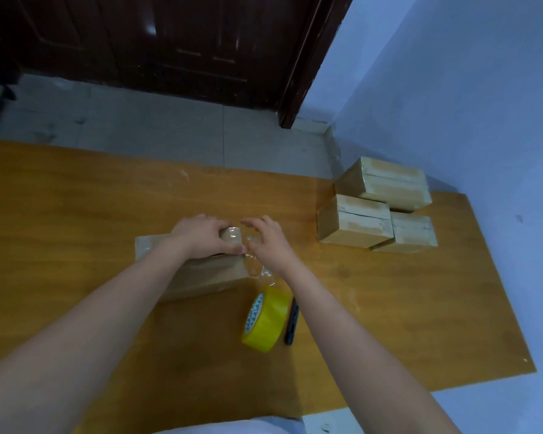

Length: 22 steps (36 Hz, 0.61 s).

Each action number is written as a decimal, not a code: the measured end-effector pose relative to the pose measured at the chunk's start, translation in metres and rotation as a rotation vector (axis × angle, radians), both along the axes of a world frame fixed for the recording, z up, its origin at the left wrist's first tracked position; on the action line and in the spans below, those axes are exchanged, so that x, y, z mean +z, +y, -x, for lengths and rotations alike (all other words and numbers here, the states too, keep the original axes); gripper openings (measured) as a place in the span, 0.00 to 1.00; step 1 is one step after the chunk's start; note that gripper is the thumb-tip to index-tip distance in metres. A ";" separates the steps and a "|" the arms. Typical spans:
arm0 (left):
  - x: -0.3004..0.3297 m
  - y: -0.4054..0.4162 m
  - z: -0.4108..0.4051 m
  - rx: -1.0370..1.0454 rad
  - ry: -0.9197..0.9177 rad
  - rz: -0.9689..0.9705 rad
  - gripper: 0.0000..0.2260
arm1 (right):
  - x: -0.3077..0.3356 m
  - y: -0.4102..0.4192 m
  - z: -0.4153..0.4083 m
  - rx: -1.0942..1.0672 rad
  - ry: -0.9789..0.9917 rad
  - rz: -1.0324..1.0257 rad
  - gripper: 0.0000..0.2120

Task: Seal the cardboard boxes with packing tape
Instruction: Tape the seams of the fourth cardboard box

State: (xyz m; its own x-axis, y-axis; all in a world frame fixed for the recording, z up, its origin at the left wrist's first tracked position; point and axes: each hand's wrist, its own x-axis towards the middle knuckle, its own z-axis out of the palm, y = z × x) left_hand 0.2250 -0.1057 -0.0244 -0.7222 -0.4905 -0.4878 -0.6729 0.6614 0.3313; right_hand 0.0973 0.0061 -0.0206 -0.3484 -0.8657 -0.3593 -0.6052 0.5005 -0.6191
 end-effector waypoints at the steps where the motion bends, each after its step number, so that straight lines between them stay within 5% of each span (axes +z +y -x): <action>1: 0.000 0.001 -0.001 0.007 0.010 0.005 0.35 | 0.000 -0.003 0.002 0.052 0.046 -0.032 0.25; 11: -0.003 0.010 -0.007 -0.029 0.106 0.137 0.28 | 0.006 -0.032 0.022 0.473 0.429 -0.179 0.12; 22: -0.005 0.010 -0.008 -0.029 0.124 0.161 0.30 | 0.008 -0.027 0.018 0.502 0.496 -0.155 0.10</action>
